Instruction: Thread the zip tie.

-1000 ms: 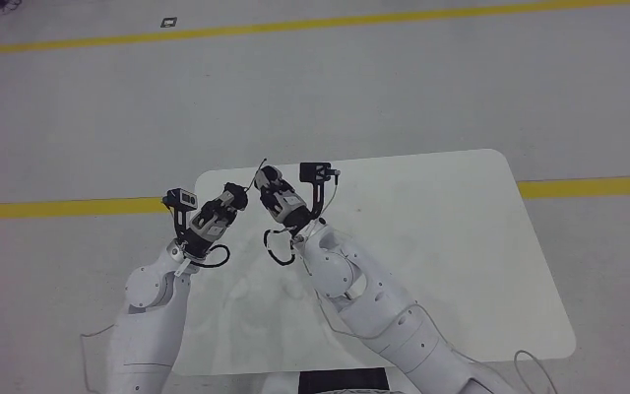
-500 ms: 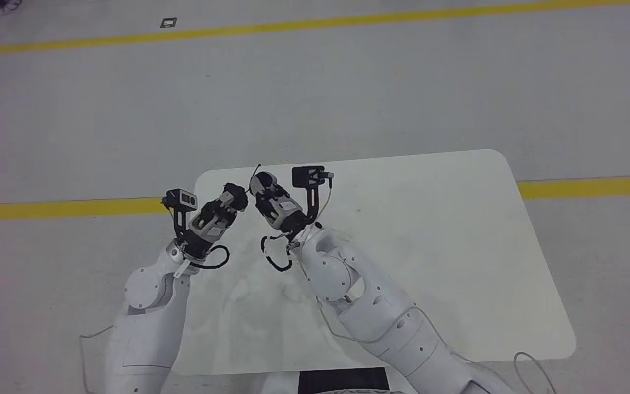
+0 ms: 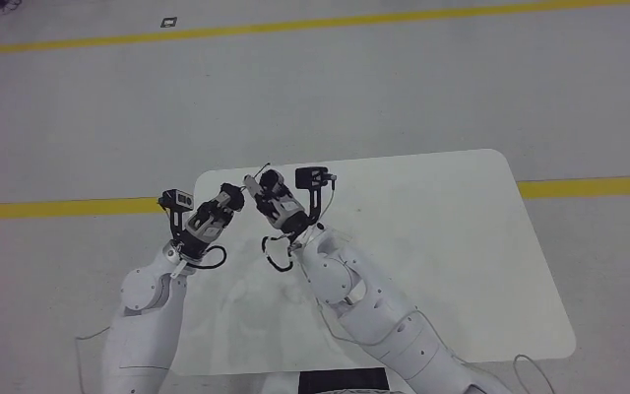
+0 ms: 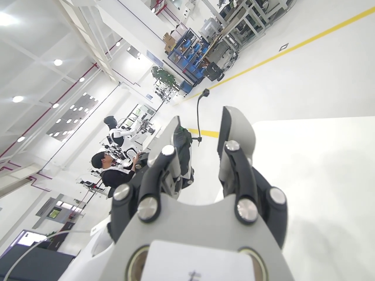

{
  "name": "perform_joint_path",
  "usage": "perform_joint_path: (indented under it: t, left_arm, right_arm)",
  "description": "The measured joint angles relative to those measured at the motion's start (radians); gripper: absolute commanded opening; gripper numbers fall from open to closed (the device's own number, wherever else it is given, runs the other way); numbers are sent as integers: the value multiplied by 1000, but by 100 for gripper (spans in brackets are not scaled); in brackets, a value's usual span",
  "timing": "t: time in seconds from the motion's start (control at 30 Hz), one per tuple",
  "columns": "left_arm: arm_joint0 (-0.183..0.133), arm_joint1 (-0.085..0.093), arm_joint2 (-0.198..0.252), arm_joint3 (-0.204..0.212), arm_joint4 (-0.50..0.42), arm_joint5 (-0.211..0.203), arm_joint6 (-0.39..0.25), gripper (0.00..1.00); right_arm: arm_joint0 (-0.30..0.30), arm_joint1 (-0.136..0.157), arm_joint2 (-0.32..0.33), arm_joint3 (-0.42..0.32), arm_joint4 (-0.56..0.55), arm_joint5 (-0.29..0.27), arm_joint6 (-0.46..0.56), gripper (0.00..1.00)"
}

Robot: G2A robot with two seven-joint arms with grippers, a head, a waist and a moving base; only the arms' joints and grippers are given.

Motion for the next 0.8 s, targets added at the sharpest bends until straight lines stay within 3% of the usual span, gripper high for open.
perform_joint_path:
  t: [0.27,0.53,0.6,0.8]
  left_arm:
    - [-1,0,-4,-2,-38,5,5,0]
    - [-4,4,-20,-7,-233,117,-44,0]
    - [-4,4,-20,-7,-240,121,-47,0]
    - [-4,4,-19,-7,-235,120,-43,0]
  right_arm:
    - [-27,12,32,-33,-47,-21,-32,100]
    - [-80,35,101,-66,-66,-117,-63,100]
    - [-85,36,108,-65,-22,-136,-48,100]
    - [-84,36,107,-65,-30,-135,-47,100]
